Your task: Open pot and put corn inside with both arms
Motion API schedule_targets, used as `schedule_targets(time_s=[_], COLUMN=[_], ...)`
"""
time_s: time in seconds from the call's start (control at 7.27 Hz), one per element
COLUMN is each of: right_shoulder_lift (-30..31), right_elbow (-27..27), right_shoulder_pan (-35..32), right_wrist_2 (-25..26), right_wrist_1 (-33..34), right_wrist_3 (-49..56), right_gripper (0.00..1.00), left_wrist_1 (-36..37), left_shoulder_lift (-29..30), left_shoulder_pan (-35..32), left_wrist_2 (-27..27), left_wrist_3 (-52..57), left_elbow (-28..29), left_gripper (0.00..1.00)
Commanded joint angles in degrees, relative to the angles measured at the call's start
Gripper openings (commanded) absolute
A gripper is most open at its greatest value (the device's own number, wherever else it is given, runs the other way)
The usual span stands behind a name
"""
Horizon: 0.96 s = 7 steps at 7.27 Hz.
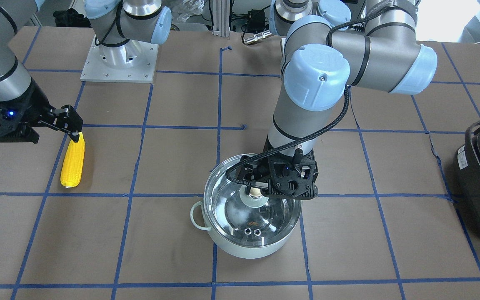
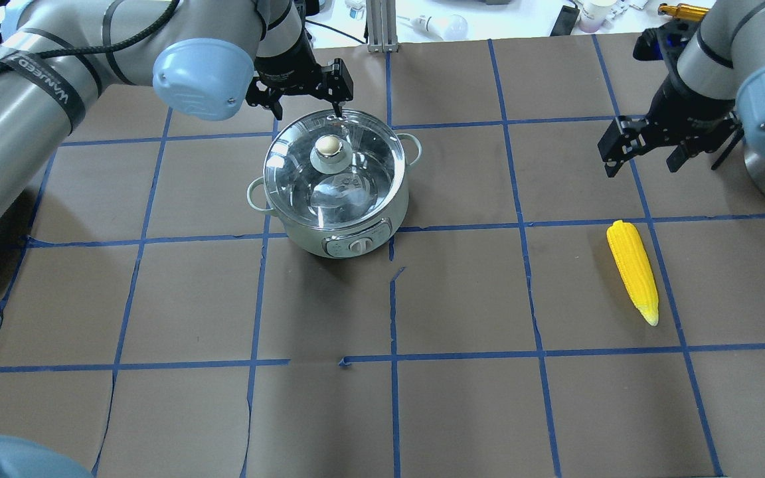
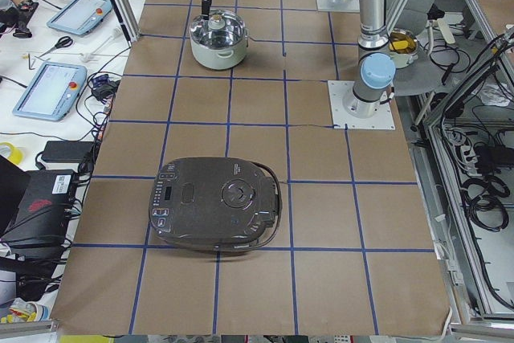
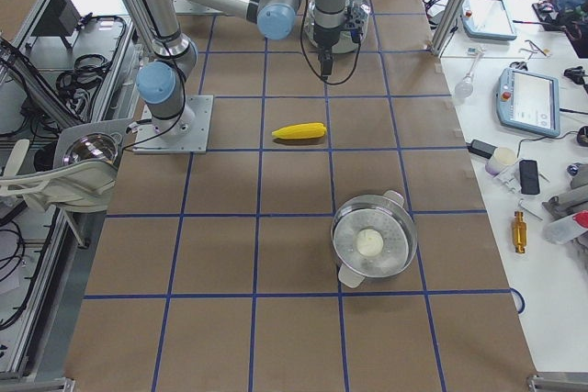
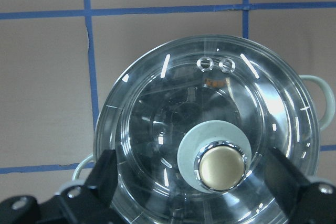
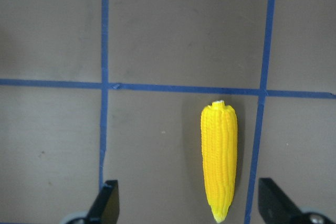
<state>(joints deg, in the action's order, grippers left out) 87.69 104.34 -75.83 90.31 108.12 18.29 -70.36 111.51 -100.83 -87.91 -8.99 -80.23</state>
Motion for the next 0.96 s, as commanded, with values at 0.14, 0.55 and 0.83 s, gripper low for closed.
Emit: schedule_targets(time_s=[0.14, 0.55, 0.83], right_shoulder_lift=[-5.39, -8.24, -10.34], right_elbow=[18.59, 19.06, 19.23], right_shoulder_pan=[7.98, 7.72, 7.72], right_wrist_2=[-0.13, -0.05, 0.57], right_wrist_1=[26.3, 25.21, 25.47], right_wrist_3=[10.19, 11.67, 13.53], right_gripper=[1.0, 1.0, 1.0], left_wrist_1=[0.66, 1.09, 1.71], left_shoulder_lift=[2.47, 3.18, 3.01], left_shoulder_pan=[-0.68, -1.56, -2.0], left_wrist_2=[0.2, 0.11, -0.15], left_wrist_3=[-2.52, -2.27, -2.35], left_elbow=[-0.54, -1.59, -2.92], left_gripper=[0.98, 0.92, 0.89])
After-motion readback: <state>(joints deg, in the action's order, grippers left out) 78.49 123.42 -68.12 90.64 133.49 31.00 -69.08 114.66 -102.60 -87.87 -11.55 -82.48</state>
